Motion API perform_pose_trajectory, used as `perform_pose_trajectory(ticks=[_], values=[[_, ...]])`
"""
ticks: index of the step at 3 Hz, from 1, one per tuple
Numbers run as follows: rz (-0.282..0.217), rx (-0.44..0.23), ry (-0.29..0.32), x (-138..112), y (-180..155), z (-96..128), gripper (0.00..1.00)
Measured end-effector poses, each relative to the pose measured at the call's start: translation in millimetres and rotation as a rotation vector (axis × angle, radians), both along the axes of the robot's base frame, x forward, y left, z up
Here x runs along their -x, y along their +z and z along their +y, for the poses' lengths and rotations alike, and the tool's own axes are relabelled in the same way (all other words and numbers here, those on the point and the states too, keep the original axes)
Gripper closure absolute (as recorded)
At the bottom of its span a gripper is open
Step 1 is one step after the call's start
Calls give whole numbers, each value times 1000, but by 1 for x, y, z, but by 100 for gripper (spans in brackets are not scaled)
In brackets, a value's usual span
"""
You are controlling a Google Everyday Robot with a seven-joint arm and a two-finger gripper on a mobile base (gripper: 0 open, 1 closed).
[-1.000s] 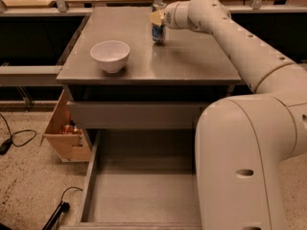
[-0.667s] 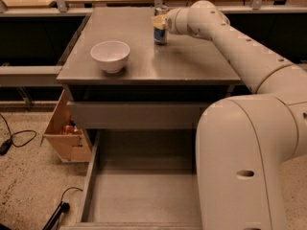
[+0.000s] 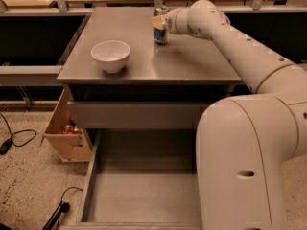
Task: Pick redbull can from middle drawer and place on counter
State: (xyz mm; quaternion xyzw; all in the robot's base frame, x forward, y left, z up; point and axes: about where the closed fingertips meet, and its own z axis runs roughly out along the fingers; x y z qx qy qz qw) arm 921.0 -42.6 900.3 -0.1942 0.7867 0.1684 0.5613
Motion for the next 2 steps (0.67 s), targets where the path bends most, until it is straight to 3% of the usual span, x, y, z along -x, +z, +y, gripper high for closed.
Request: perform_pose_trajectory(ticks=[2], values=[[0, 0, 0, 0, 0, 0, 6]])
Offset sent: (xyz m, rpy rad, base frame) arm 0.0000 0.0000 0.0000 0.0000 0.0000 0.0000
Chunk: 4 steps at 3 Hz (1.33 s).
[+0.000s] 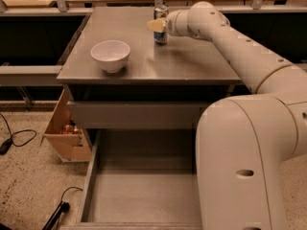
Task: Pick redbull can from middle drawer and place on counter
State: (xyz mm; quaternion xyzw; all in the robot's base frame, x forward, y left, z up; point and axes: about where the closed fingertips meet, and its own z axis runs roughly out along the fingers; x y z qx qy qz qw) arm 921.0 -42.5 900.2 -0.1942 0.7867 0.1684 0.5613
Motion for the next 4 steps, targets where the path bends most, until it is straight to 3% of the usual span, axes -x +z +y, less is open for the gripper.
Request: perform_pose_trajectory(ticks=[1, 2, 3, 4], values=[[-25, 21, 4, 12, 23, -3, 0], [-67, 82, 34, 38, 70, -8, 0], [-59, 164, 57, 75, 106, -35, 0], [29, 271, 59, 128, 120, -76, 0]])
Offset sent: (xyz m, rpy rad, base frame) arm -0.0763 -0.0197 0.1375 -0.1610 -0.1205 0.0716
